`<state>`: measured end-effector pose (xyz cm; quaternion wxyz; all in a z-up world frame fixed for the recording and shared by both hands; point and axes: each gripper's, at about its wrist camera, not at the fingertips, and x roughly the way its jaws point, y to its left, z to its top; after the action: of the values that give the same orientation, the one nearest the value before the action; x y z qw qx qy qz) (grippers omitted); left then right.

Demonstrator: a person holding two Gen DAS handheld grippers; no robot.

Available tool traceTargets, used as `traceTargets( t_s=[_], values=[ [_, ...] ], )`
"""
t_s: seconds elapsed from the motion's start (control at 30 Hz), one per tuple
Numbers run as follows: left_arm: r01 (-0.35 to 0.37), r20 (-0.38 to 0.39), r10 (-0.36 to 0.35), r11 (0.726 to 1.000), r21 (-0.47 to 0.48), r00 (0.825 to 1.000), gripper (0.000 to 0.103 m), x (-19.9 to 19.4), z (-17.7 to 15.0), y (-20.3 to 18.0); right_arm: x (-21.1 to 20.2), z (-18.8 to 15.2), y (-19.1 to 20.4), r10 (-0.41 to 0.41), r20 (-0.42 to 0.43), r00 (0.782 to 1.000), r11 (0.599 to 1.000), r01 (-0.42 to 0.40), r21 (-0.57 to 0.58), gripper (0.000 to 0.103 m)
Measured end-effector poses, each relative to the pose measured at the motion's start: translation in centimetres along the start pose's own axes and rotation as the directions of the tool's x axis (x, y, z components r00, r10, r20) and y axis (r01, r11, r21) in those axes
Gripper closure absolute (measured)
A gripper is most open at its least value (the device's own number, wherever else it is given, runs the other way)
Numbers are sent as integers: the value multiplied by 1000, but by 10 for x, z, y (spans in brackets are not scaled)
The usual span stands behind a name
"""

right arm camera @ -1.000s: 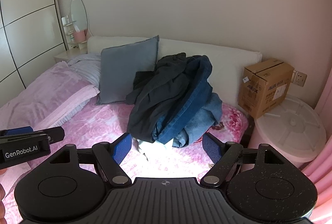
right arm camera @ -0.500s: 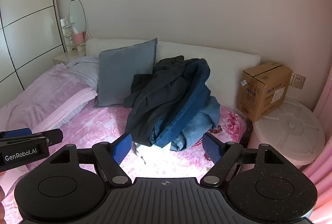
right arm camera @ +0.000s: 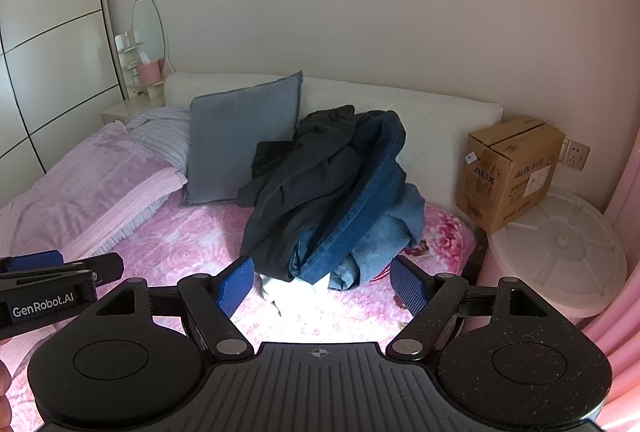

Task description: Fold clothes

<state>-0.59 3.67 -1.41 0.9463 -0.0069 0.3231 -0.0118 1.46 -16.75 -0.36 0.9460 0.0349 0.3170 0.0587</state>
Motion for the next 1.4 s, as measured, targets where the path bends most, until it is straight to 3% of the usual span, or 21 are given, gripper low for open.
traceTargets(
  t_s=[1.4],
  values=[
    [-21,1,21,1000,5,1000,36,12,20,-17,2,14,0,1,34,999,1000,0,-18,25]
  ],
)
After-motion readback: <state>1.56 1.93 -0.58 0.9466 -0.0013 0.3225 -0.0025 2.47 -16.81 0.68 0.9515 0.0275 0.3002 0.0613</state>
